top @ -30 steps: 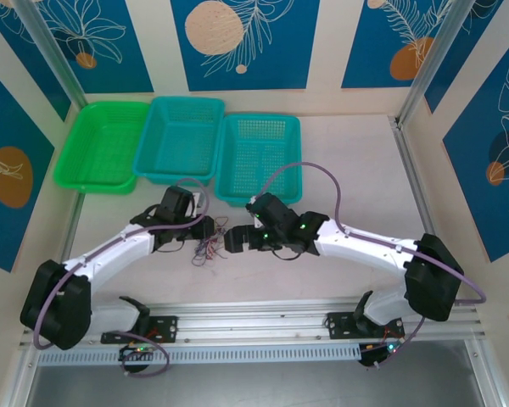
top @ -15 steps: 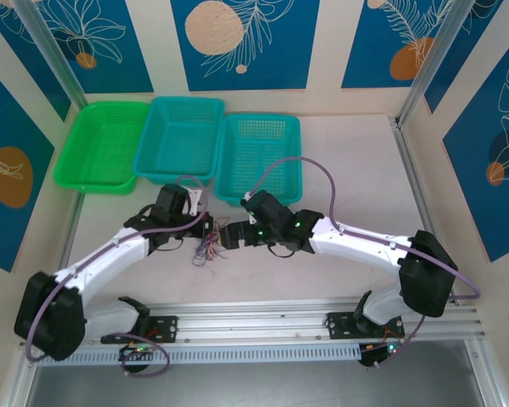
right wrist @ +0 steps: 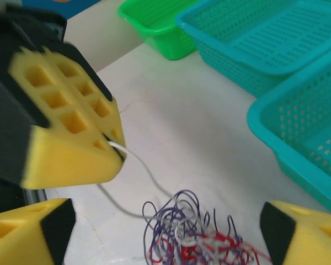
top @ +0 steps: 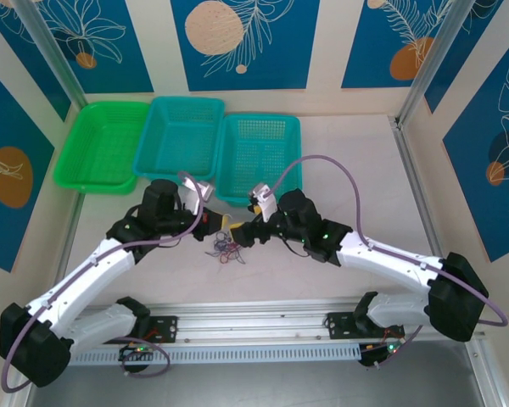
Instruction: Untangle the cables
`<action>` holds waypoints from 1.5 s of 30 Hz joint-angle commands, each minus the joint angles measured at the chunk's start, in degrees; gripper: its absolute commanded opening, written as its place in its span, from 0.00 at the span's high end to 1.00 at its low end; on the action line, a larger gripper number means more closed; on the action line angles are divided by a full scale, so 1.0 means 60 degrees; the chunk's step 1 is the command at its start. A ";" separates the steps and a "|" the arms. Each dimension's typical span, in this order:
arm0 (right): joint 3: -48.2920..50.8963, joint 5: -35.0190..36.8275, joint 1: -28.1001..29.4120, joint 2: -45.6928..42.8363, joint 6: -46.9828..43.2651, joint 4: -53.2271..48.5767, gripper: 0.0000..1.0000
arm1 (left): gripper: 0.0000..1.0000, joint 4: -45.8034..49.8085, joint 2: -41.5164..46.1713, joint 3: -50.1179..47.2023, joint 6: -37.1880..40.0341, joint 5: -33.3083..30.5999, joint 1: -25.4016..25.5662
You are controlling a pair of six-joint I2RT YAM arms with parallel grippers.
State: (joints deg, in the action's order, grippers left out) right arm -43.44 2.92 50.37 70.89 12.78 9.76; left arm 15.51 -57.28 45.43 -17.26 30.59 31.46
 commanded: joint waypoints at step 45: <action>-0.1675 -0.0854 -0.2297 -0.3417 0.5491 0.0605 1.00 | 0.76 -0.5427 -0.4678 -0.3101 -0.2899 -0.4687 0.0623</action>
State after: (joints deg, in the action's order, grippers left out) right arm -51.29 -4.40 38.89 51.66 42.44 16.64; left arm -19.79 -85.52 25.91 -32.62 6.37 35.03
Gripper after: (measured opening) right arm 0.057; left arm 0.237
